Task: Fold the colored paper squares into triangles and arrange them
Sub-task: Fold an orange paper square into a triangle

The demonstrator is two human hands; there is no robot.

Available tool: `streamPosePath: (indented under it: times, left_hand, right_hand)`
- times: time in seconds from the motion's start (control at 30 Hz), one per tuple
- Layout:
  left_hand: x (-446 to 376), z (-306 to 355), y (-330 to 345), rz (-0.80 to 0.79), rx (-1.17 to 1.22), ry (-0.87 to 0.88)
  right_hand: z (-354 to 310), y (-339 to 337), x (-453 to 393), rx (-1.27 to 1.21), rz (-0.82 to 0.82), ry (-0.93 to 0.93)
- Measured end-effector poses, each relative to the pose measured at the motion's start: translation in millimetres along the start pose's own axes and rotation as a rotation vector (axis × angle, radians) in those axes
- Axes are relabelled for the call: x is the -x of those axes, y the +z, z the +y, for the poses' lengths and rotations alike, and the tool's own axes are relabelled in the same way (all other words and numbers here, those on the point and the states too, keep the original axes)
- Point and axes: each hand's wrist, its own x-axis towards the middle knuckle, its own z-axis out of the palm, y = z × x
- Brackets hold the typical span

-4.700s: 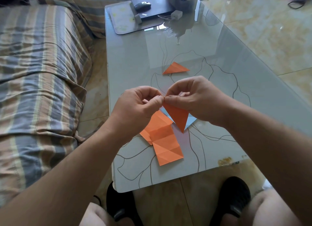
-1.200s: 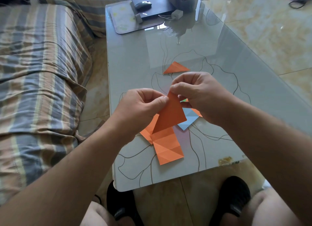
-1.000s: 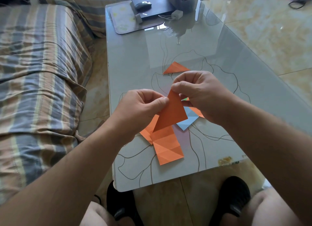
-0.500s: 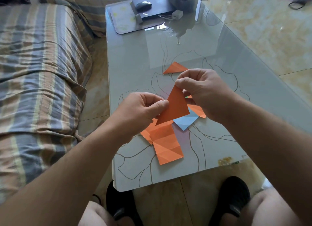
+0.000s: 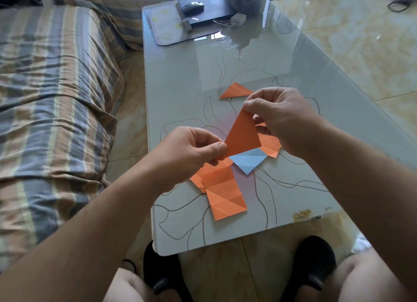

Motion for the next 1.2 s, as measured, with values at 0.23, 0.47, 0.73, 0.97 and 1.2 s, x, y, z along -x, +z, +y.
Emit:
streamPosePath:
  times: [0.23,0.47,0.73,0.97,1.2]
  left_hand:
    - [1,0,0,0.026,0.021,0.014]
    - [1,1,-7,0.05,0.02,0.017]
    - [3,4,-24,0.015,-0.069,0.108]
    - [2,0,-17,-0.011,0.0,0.115]
    - [-6,-4,-4,0.268,-0.528,0.42]
  right_hand:
    - [-1,1,1,-0.016,0.046,0.04]
    - [-3,-3,1,-0.009,0.059,0.1]
    - [-5,0,0,-0.229,0.067,0.323]
    - [12,10,-1,-0.183,0.102,0.454]
    - [19,22,5,-0.289,-0.026,0.694]
